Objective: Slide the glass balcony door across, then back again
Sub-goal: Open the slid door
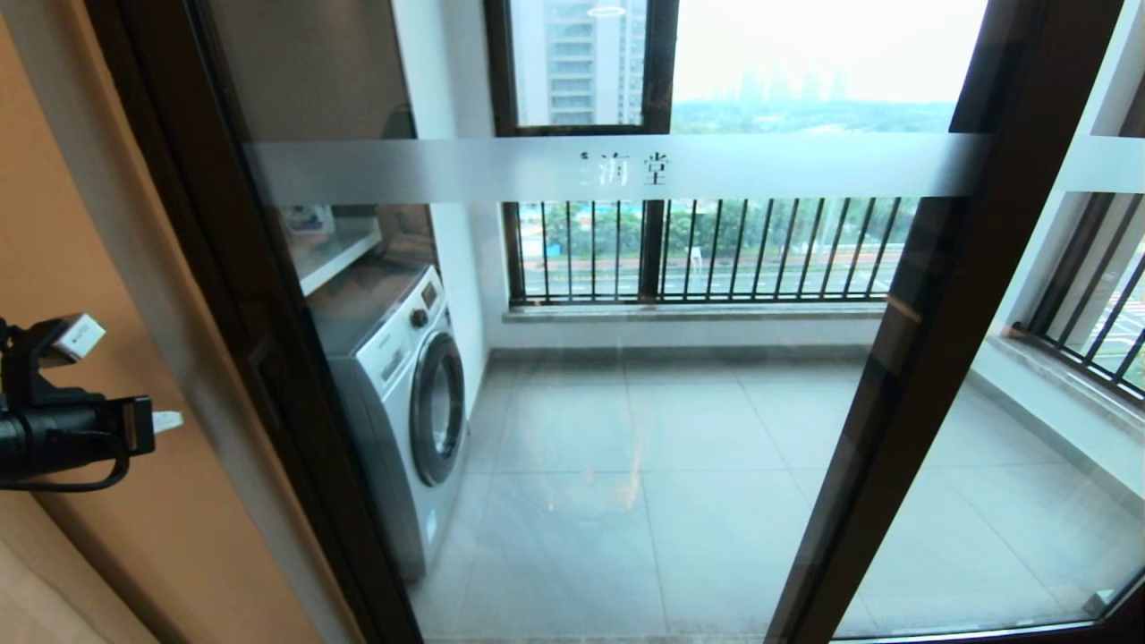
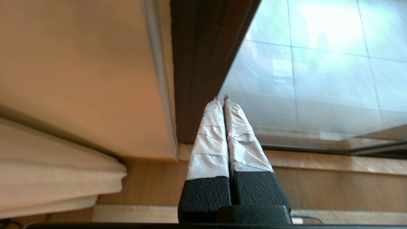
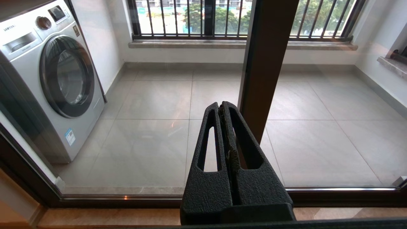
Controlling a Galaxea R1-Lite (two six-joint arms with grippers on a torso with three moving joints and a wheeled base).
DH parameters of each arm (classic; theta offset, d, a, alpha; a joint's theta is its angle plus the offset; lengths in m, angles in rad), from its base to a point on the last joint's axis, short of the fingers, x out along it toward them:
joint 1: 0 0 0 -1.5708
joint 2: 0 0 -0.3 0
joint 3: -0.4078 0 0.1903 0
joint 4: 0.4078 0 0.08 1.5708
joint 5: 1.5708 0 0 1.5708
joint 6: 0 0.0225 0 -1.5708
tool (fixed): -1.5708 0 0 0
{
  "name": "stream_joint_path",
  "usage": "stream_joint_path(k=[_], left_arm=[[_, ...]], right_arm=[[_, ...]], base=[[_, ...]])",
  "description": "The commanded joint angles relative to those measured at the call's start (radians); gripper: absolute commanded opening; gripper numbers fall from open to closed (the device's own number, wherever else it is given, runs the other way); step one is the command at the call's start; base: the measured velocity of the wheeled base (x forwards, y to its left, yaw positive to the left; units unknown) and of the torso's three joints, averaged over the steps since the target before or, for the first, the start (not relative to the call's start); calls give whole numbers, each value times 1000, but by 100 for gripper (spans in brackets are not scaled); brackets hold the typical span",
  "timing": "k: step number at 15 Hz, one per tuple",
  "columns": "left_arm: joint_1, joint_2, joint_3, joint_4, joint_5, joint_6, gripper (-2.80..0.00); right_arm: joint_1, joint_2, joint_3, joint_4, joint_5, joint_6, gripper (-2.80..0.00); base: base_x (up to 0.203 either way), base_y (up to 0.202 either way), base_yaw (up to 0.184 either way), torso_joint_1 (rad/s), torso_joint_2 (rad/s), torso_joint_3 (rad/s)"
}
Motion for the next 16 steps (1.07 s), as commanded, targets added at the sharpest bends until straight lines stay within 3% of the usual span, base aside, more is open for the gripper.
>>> stream_joint_path(k=[1, 3, 8, 10, 13, 16], left_arm=[[18, 68, 54, -153, -1, 0, -280], [18, 102, 65, -209, 2, -4, -280], [9, 172, 65, -215, 0, -43, -280], [-11, 184, 52, -220, -1, -82, -280], [-48, 228, 50, -284, 10, -86, -280], [-84, 301, 44, -363, 86, -88, -280]], right_arm=[[0, 1, 0, 0, 0, -1, -280], [0, 1, 0, 0, 0, -1, -280], [0, 1, 0, 0, 0, -1, -280], [0, 1, -1, 0, 0, -1, -280], [0, 1, 0, 0, 0, -1, -280], [0, 1, 0, 0, 0, -1, -280]], base=[[0, 0, 0, 0, 0, 0], [0, 0, 0, 0, 0, 0], [0, 0, 0, 0, 0, 0], [0, 0, 0, 0, 0, 0], [0, 0, 0, 0, 0, 0], [0, 0, 0, 0, 0, 0]])
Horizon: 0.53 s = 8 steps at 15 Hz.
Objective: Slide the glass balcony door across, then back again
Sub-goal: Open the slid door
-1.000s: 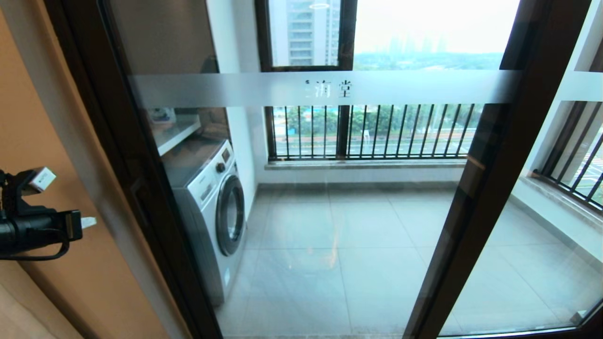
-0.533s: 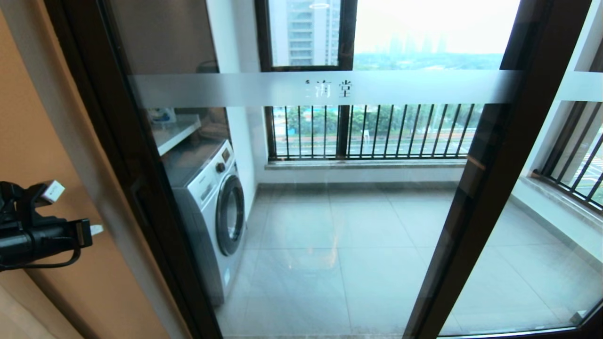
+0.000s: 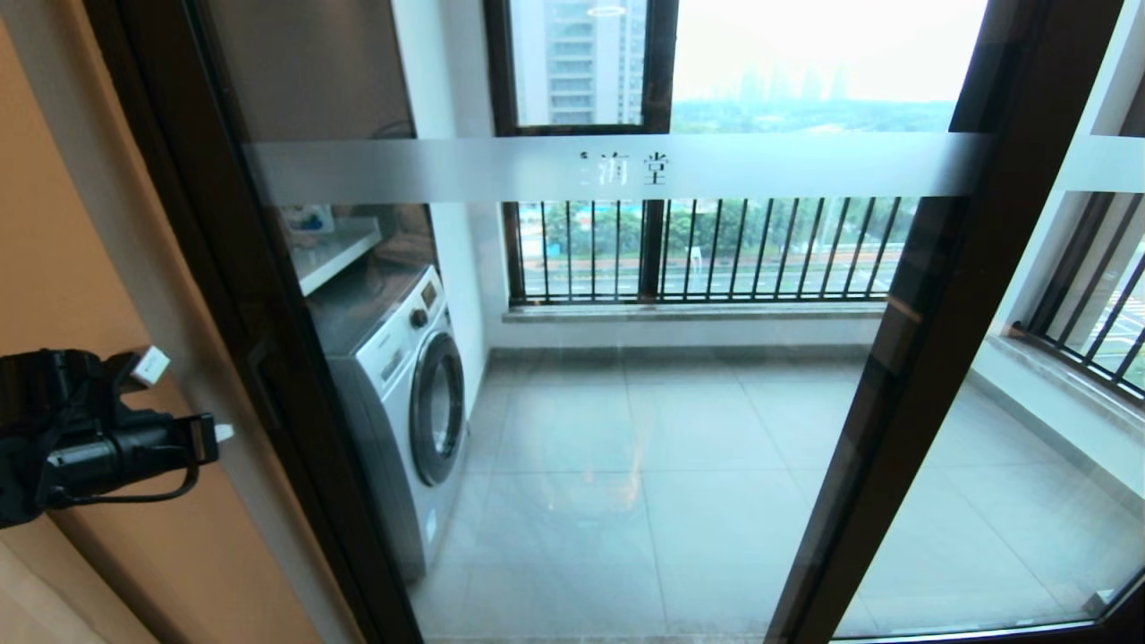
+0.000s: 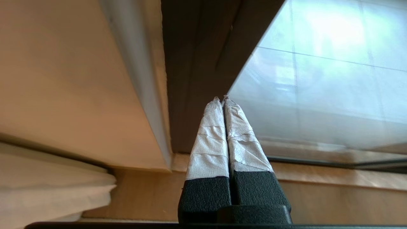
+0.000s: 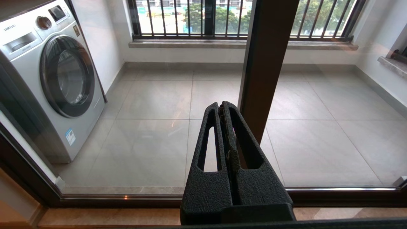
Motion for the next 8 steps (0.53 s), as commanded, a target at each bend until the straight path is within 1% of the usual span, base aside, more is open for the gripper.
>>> stream_joint_path(k=[1, 2, 3, 4, 8], left_arm=[[-20, 97, -10, -83, 44, 1, -280], [-22, 132, -14, -150, 62, 0, -280], [-24, 156, -16, -194, 83, 1, -280], [-24, 165, -22, -207, 99, 1, -280], [-32, 164, -49, -202, 107, -1, -280]], right_arm=[[0, 1, 0, 0, 1, -1, -280], [0, 1, 0, 0, 1, -1, -280], [0, 1, 0, 0, 1, -1, -280], [0, 1, 0, 0, 1, -1, -280], [0, 1, 0, 0, 1, 0, -280]], base=[[0, 0, 0, 0, 0, 0], [0, 0, 0, 0, 0, 0], [0, 0, 0, 0, 0, 0], [0, 0, 0, 0, 0, 0], [0, 0, 0, 0, 0, 0]])
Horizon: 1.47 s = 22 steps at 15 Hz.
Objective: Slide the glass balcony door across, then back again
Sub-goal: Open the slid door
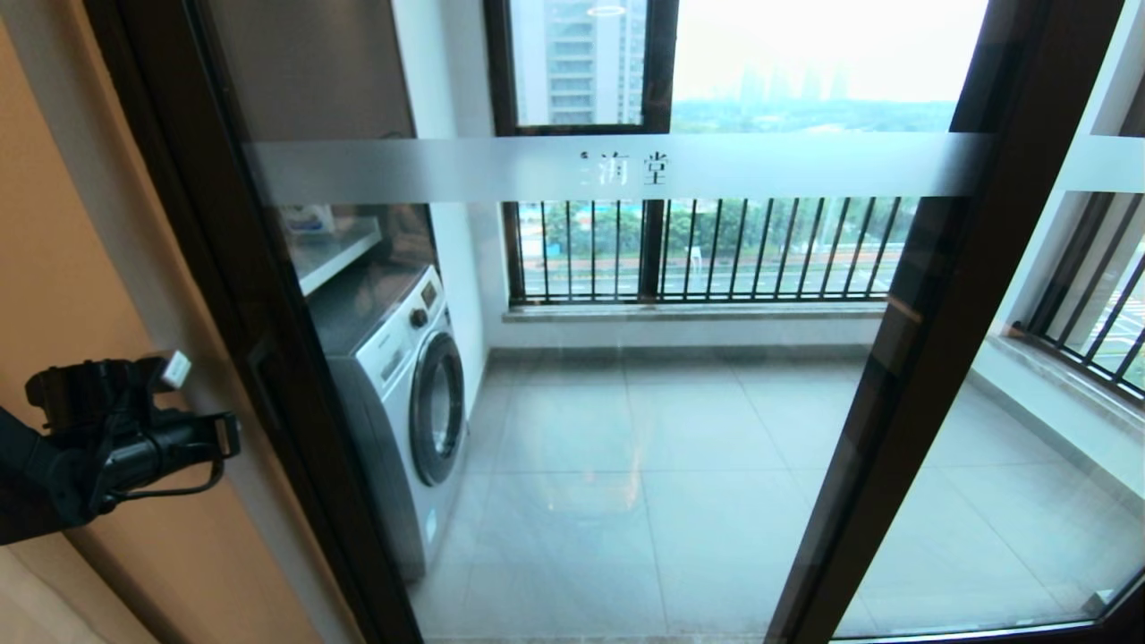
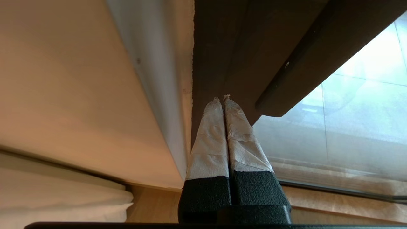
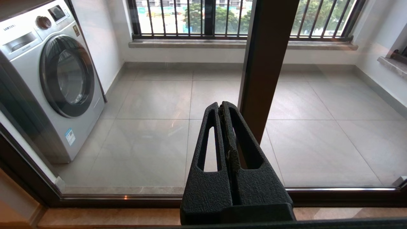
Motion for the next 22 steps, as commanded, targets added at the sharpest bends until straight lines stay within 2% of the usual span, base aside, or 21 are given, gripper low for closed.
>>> stream_joint_path(k=[1, 3, 4, 6, 13, 22], left_arm=[[-11, 11, -5, -5, -2, -2, -280], [-35, 14, -16, -3, 0, -48, -280], [-38, 16, -25, 5, 3, -52, -280], [-44, 20, -50, 14, 25, -53, -280], [-48, 63, -74, 18, 29, -53, -280], [-107, 31, -63, 18, 58, -71, -280]], right_arm=[[0, 1, 0, 0, 0, -1, -280], [0, 1, 0, 0, 0, 0, -280], [0, 1, 0, 0, 0, -1, -280], [0, 1, 0, 0, 0, -1, -280], [0, 1, 0, 0, 0, -1, -280], [0, 1, 0, 0, 0, -1, -280]], base=[[0, 0, 0, 0, 0, 0], [0, 0, 0, 0, 0, 0], [0, 0, 0, 0, 0, 0], [0, 0, 0, 0, 0, 0], [0, 0, 0, 0, 0, 0], [0, 0, 0, 0, 0, 0]])
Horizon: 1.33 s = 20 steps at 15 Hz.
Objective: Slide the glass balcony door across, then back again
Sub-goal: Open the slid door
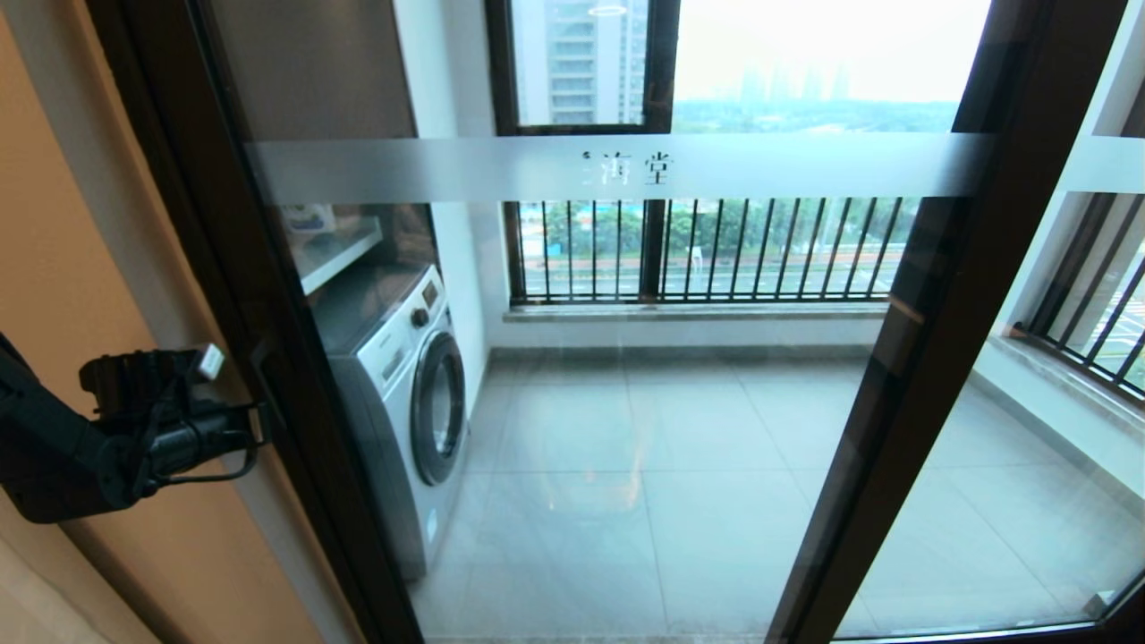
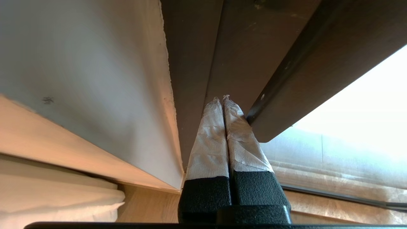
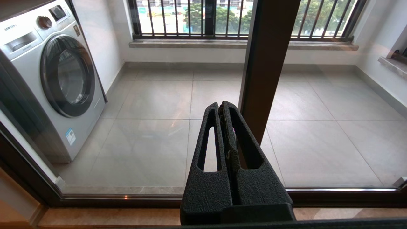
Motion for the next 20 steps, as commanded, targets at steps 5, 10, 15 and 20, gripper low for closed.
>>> stream_joint_path(k=[5, 10, 15, 20], left_arm=[[-47, -27, 3, -5, 1, -31, -280], [-79, -34, -2, -5, 17, -54, -280], [-126, -124, 0, 23, 35, -88, -280], [-157, -211, -2, 75, 36, -127, -280]], right_arm=[[0, 1, 0, 0, 1, -1, -280], [0, 1, 0, 0, 1, -1, -280], [0, 1, 0, 0, 1, -1, -280], [0, 1, 0, 0, 1, -1, -280]], base=[[0, 0, 0, 0, 0, 0], [0, 0, 0, 0, 0, 0], [0, 0, 0, 0, 0, 0], [0, 0, 0, 0, 0, 0]])
